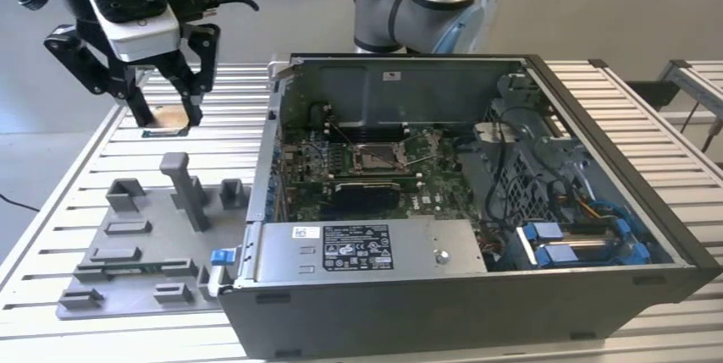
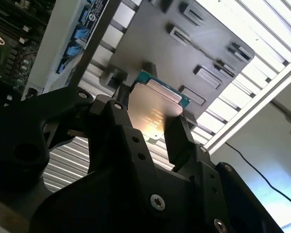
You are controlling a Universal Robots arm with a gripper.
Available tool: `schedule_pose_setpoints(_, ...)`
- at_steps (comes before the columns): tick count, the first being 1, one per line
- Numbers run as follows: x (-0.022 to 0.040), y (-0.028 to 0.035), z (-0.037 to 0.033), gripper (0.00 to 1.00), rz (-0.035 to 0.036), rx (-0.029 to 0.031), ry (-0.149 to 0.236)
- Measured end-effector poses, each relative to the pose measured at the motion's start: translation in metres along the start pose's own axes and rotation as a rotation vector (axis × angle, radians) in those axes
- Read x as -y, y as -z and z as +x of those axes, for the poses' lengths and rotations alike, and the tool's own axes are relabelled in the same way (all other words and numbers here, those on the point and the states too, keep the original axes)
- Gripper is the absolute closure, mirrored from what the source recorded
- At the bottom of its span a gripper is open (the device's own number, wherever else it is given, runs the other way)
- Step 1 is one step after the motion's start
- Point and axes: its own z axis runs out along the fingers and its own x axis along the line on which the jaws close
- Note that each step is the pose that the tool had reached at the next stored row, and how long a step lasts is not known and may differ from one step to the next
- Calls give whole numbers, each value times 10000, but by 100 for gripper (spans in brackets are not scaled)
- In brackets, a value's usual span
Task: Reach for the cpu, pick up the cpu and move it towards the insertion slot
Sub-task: 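Pick up the cpu and move it towards the insertion slot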
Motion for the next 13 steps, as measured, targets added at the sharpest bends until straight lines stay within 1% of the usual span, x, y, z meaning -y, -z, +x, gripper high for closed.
schedule_pose_setpoints(13,11,2,-582,100,0,-1,-1)
